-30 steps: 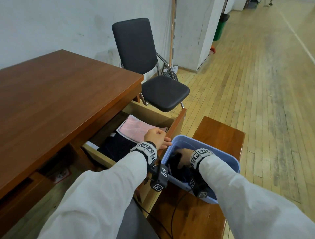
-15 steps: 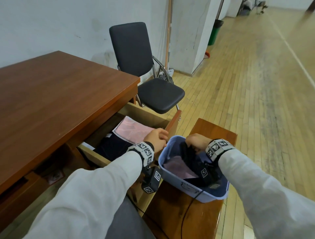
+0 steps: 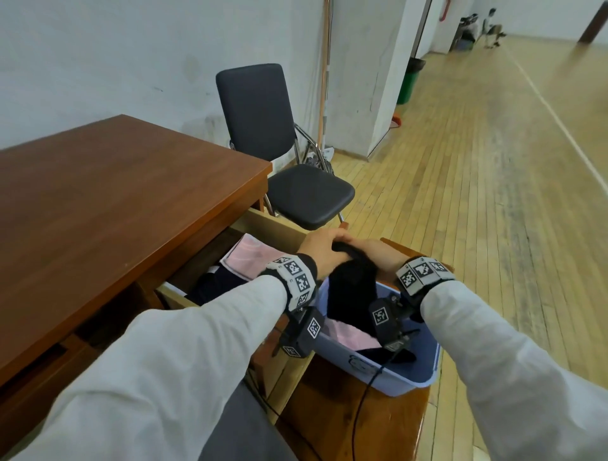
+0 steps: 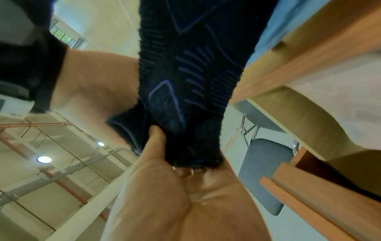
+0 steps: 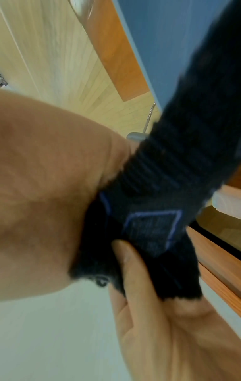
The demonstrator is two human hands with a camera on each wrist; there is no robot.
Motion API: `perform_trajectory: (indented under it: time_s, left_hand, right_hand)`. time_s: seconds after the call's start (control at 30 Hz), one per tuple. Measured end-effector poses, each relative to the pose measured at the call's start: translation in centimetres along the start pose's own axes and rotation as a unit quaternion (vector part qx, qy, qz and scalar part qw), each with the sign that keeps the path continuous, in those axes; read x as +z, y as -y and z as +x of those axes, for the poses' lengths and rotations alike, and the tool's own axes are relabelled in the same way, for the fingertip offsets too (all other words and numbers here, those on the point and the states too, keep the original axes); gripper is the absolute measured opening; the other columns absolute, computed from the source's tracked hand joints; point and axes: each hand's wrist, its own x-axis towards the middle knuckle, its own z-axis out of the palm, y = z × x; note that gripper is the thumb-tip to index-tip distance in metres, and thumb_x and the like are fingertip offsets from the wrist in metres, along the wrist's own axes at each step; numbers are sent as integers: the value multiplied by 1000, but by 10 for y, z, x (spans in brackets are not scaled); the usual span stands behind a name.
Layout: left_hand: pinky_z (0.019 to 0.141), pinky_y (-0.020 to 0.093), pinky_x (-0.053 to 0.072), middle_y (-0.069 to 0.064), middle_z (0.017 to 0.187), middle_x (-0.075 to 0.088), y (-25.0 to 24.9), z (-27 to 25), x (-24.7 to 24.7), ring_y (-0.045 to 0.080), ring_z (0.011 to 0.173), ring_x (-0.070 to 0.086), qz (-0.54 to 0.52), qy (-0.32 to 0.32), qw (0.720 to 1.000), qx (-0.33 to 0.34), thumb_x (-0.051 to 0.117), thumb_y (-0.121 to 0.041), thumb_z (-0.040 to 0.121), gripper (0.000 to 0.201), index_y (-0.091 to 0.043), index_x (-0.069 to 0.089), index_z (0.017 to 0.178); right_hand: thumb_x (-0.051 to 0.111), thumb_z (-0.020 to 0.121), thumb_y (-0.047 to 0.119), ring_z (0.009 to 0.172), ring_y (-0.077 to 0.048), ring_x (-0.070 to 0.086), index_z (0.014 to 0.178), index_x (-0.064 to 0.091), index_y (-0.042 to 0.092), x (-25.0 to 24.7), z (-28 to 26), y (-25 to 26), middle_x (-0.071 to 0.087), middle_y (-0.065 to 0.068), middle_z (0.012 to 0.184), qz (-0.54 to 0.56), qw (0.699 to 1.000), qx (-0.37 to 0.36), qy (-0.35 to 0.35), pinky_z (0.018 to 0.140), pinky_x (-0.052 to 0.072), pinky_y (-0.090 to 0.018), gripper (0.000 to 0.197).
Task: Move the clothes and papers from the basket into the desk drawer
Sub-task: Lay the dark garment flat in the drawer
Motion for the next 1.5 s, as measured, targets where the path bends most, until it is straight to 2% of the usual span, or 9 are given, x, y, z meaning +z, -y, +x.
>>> perform_trajectory:
  time_s: [0.13, 0.23, 0.33, 0.6, 0.77, 1.03, 1.17, 1.3, 1.5]
  left_hand:
    - [86, 28, 49, -1, 92, 71, -2, 6, -28, 15, 91, 63, 28, -57, 998, -3, 63, -22, 87, 15, -18, 72, 98]
    - [76, 30, 50, -8, 74, 63, 6, 13, -53, 15, 80, 63, -16, -110, 993, -50, 63, -27, 89, 10, -19, 67, 86]
    - [83, 38, 54, -2, 79, 67, 19, 19, -73, 23, 85, 67, -51, -160, 981, -93, 63, -31, 88, 16, -16, 69, 90]
    - [87, 38, 49, 13, 106, 69, 66, 15, -109, 32, 99, 64, 86, -165, 963, -195, 52, -36, 94, 34, -7, 67, 102]
    - [98, 40, 48, 12, 118, 66, 92, 20, -115, 33, 107, 60, 66, -123, 950, -279, 52, -29, 90, 34, -9, 66, 114]
    - [100, 36, 46, 10, 128, 61, 133, 39, -109, 29, 117, 58, 90, -127, 940, -303, 61, -19, 89, 38, -12, 57, 126]
    - [89, 35, 46, 11, 122, 61, 160, 45, -102, 28, 113, 57, 90, -122, 937, -314, 60, -7, 86, 36, -15, 51, 120]
    - [90, 35, 49, 10, 116, 62, 180, 48, -96, 29, 108, 58, 156, -106, 937, -294, 47, 3, 89, 23, -16, 60, 90]
    - [106, 36, 38, 11, 133, 54, 200, 55, -88, 27, 128, 45, 199, -73, 933, -292, 49, 3, 91, 32, -10, 62, 117]
  right_hand:
    - [38, 102, 32, 108, -27, 62, 123, 57, 6, 3, -6, -3, 63, -14, 117, 191, 981, -30, 34, 97, 47, -37, 39]
    - [55, 93, 42, 111, -28, 65, 121, 63, 9, -1, -8, -14, 69, -13, 118, 78, 993, 16, 86, 101, 47, -43, 44]
    - [72, 84, 26, 110, -35, 63, 113, 67, 2, -7, 2, -29, 68, -20, 114, -99, 993, 48, 31, 102, 47, -47, 38]
    - [64, 91, 19, 102, -33, 67, 127, 56, 2, 1, 26, -18, 69, -17, 111, 62, 994, 18, -85, 95, 52, -48, 40]
    - [62, 91, 21, 93, -34, 69, 91, 65, 12, 26, 51, -3, 71, -20, 101, -41, 993, -1, -111, 88, 55, -49, 10]
    - [57, 92, 22, 63, -17, 56, 73, 57, 10, 60, 102, 18, 59, -5, 73, -257, 957, -1, -136, 48, 40, -22, 22]
    - [57, 92, 20, 91, -27, 64, 108, 58, 6, 72, 125, 12, 65, -12, 99, -296, 946, -25, -132, 75, 53, -33, 21]
    - [54, 90, 19, 77, -28, 64, 115, 43, 11, 81, 134, -8, 64, -8, 86, -378, 915, -39, -137, 72, 57, -41, 28]
    - [52, 92, 16, 64, -23, 60, 123, 35, 12, 86, 145, -14, 54, 0, 66, -473, 873, -28, -118, 61, 52, -33, 36]
